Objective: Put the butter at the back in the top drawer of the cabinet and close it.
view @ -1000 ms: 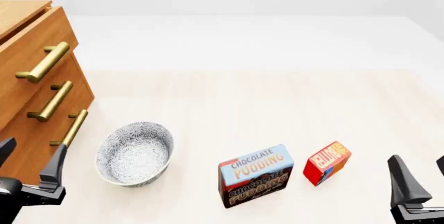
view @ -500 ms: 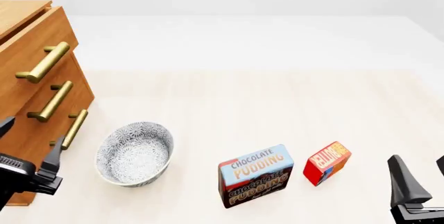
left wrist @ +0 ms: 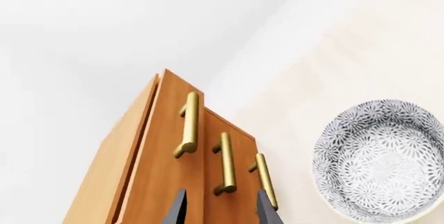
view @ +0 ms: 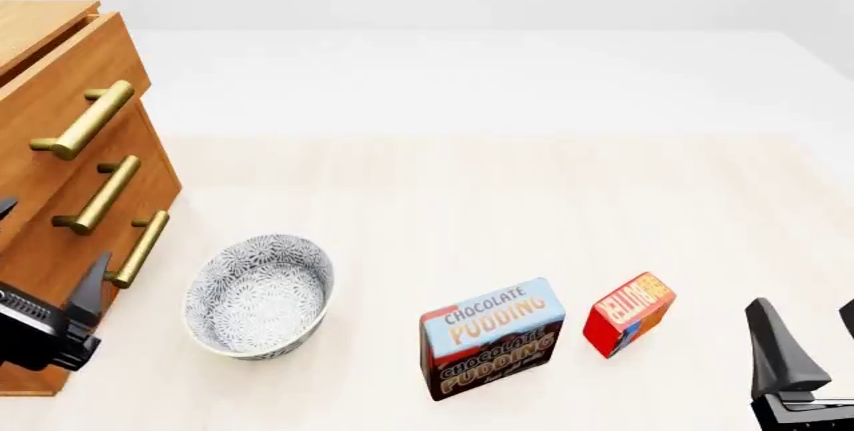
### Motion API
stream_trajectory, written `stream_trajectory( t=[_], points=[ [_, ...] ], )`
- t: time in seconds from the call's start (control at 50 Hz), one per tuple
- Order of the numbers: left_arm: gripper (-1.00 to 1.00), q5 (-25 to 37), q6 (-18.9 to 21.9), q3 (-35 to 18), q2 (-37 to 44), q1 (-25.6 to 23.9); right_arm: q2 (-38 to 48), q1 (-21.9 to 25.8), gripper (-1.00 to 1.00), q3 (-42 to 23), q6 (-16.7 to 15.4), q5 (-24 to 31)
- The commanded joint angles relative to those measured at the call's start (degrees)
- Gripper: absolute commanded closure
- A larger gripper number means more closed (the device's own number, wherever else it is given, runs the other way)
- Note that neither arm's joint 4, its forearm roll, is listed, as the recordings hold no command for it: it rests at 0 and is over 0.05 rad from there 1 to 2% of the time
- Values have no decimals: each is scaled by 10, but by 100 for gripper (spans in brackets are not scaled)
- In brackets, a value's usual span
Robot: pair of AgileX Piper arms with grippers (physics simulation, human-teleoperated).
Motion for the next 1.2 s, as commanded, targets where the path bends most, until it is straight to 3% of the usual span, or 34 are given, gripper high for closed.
stream_trajectory(
  t=[0.02, 0.76, 1.2],
  points=[
    [-100, -13, 66, -4, 17, -2, 0, 0, -100, 0, 0, 0],
    [-100, -105, 180, -25, 110, 35, 0, 0, -100, 0, 0, 0],
    [-100, -171, 205, -41, 187, 43, 0, 0, -100, 0, 0, 0]
  ],
)
